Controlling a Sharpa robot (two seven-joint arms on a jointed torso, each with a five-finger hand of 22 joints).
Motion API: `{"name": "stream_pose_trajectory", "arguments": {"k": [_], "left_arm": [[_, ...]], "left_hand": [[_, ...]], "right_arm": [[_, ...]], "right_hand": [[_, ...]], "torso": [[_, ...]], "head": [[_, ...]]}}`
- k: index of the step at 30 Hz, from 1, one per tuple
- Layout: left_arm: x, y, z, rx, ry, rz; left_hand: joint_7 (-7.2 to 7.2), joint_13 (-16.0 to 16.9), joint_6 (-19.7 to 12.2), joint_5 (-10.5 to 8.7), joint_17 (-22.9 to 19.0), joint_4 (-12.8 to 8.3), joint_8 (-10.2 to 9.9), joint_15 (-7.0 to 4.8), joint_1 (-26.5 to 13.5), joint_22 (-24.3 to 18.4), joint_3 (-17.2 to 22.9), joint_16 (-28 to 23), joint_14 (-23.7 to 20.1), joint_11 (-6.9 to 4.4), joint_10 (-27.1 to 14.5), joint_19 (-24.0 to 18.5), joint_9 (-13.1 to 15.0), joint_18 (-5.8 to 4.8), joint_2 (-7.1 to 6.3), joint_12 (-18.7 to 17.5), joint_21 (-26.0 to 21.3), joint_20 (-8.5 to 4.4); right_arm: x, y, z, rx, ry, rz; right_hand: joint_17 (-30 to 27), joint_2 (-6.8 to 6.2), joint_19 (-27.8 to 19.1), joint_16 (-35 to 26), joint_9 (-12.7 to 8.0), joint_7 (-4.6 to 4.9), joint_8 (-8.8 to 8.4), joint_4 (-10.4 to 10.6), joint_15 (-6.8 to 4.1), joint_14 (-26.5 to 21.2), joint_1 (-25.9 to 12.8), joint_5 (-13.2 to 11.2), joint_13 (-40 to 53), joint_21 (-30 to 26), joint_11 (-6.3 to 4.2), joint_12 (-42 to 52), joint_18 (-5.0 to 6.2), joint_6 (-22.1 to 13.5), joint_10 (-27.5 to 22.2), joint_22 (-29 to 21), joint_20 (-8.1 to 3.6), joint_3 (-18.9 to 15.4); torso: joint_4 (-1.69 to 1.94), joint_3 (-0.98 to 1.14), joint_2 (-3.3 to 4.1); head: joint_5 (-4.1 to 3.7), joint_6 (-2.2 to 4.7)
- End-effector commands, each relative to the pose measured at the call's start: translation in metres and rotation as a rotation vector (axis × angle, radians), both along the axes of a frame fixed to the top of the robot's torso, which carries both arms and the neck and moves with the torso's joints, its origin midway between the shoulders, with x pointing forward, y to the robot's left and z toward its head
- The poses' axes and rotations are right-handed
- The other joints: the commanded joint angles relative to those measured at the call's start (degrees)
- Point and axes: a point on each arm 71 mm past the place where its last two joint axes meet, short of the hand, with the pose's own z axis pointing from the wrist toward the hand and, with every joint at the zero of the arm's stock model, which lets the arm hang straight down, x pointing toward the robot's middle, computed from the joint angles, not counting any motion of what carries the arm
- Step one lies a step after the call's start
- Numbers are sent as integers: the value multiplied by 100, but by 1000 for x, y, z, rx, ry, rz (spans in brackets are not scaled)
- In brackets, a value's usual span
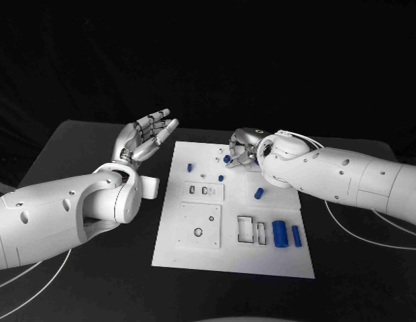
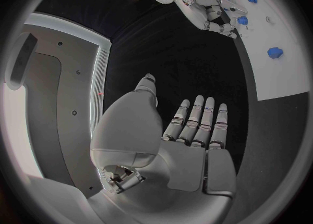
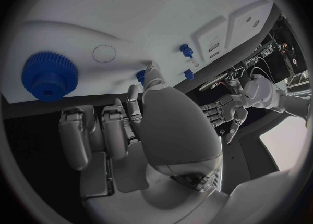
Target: Assemble the parts on the task board
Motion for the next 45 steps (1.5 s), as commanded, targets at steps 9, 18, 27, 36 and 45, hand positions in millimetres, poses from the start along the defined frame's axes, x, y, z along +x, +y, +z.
{"name": "stream_pose_trajectory", "arguments": {"k": [9,18,27,36,45], "left_arm": [[0,-2,2,-3,-12,-18],[1,-2,1,-2,-12,-16],[1,-1,1,-1,-12,-14],[1,0,1,-1,-10,-13],[1,0,1,-1,-9,-14]], "left_hand": [[672,-6,6,-19,3,2,20,11,9,-8,35,25,-32,21,19,-55,5,105,64,-2,3,7],[672,-6,6,-19,3,2,20,11,9,-8,35,25,-32,21,19,-55,5,105,64,-2,3,7],[672,-6,6,-19,3,2,20,11,9,-8,35,25,-32,21,19,-55,5,105,64,-2,3,7],[672,-6,6,-19,3,2,20,11,9,-8,35,25,-32,21,19,-55,5,105,64,-2,3,7],[672,-6,6,-19,3,2,20,11,9,-8,35,25,-32,21,19,-55,5,105,64,-2,3,7]], "right_arm": [[-6,-4,4,76,-50,16],[-16,-11,11,137,-52,34],[-23,-6,11,128,-46,81],[-23,0,9,79,-33,92],[-22,4,9,27,-56,77]], "right_hand": [[1297,187,322,-38,-514,-21,-843,-16,-30,548,-27,20,29,-31,-12,40,71,-388,382,1207,-14,326],[1287,511,345,-43,-2270,-382,-2365,-171,-274,547,222,13,132,-17,-229,350,65,-495,2237,1225,-216,433],[1322,687,362,-33,-3129,-413,-2679,-157,-567,557,512,16,85,-8,-498,351,59,222,2848,1240,-495,493],[1342,747,370,-28,-3787,-459,-2751,-89,-615,563,643,16,72,-8,-537,86,56,475,2894,1246,-571,502],[1330,773,365,-33,-4164,-416,-2759,-103,-590,561,690,16,69,-18,-495,65,58,321,2761,1240,-563,515]], "torso": [[-10,0,-13],[-2,2,-7],[5,5,2],[-2,-3,4],[3,0,-1]], "head": [[-2,28],[-32,42],[-15,50],[-10,28],[-17,26]]}}
